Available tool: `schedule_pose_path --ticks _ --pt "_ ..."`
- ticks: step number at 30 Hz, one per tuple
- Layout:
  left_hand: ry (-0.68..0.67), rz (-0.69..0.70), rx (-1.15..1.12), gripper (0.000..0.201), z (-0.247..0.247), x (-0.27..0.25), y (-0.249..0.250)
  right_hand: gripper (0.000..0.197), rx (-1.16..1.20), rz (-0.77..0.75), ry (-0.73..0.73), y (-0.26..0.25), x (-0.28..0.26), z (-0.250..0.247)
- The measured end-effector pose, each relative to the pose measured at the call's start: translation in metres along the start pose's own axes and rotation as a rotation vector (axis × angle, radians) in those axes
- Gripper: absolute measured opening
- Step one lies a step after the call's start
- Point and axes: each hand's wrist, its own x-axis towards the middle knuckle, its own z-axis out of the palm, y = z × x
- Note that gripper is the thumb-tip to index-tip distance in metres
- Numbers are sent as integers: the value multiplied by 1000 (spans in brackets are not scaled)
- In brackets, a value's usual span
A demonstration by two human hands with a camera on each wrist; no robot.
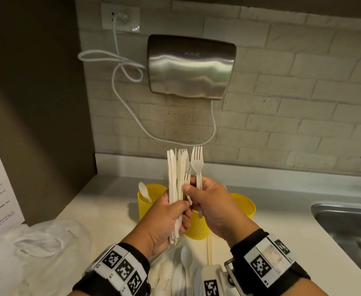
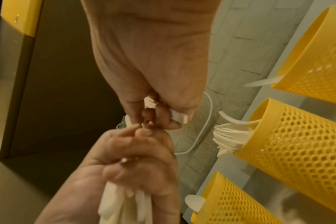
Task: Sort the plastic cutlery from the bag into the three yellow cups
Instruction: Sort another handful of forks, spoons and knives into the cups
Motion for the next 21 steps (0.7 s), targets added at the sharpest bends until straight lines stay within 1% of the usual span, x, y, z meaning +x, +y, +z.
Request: schedule_pose_path --ticks 3,7,9,11,12,14,17,19,21 --pt "-10 -7 -17 11 4 1 2 20 72 23 69 1 3 2" --pt "8 6 -95 19 3 1 3 23 190 33 85 4 6 -2" --pt "6 8 -110 19 2 1 3 23 170 33 98 5 7 -4" --pt "-1 0 -116 18 0 1 1 20 98 18 106 6 7 -6" --pt "-10 -6 -124 17 0 1 0 19 61 14 96 5 6 -7" --pt "-32 -29 -162 16 0 1 -2 16 18 26 27 1 5 -8" --pt "-55 -51 -184 13 3 0 -3 21 17 76 -59 -2 4 -10" --pt "-40 -42 -142 10 5 0 -2 20 38 101 -67 -2 3 -10" --pt "-15 -25 -116 13 9 1 -2 23 76 123 -23 -2 3 -6"
